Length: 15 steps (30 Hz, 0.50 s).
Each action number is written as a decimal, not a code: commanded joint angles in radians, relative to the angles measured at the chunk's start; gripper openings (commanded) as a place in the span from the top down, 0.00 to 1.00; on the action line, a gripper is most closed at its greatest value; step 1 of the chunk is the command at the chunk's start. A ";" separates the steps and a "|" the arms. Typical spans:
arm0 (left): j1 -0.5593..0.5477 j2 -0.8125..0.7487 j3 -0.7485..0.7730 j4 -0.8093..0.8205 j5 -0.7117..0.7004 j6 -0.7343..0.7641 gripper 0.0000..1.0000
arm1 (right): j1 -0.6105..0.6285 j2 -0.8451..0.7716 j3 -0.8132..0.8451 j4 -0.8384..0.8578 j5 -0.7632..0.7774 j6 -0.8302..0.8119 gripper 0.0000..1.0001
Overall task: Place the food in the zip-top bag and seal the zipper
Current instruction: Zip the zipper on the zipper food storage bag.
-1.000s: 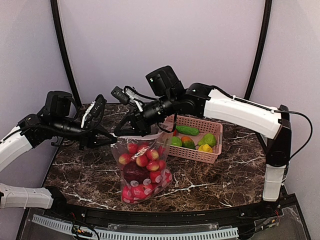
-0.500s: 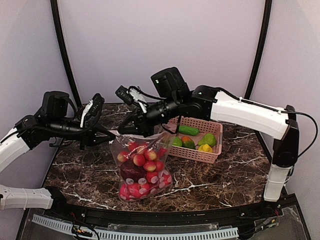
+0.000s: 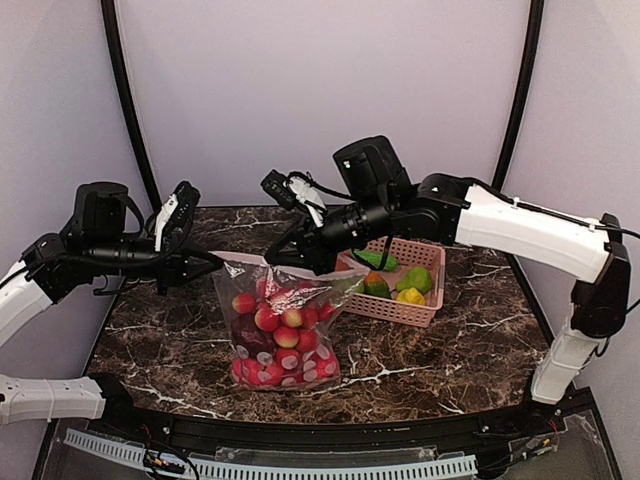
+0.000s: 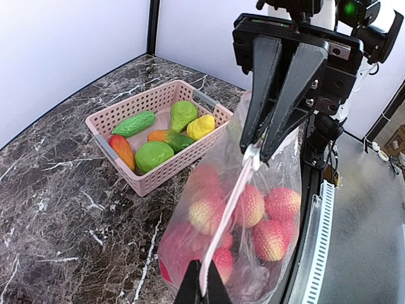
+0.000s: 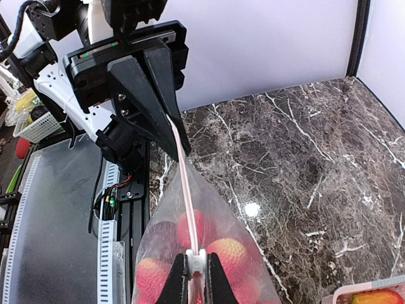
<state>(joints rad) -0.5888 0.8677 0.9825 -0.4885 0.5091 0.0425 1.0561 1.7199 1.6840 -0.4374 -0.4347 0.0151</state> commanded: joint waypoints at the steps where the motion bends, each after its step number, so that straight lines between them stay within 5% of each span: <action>1: 0.010 -0.035 -0.004 0.007 -0.103 -0.015 0.99 | -0.034 -0.091 -0.055 -0.062 0.080 -0.005 1.00; 15: 0.034 -0.046 -0.022 0.008 -0.215 -0.038 1.00 | -0.051 -0.217 -0.193 -0.101 0.170 0.023 1.00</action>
<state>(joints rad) -0.5838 0.8585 0.9756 -0.4793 0.3904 0.0196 1.0271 1.5612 1.5234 -0.4728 -0.3218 0.0242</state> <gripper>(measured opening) 0.009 0.053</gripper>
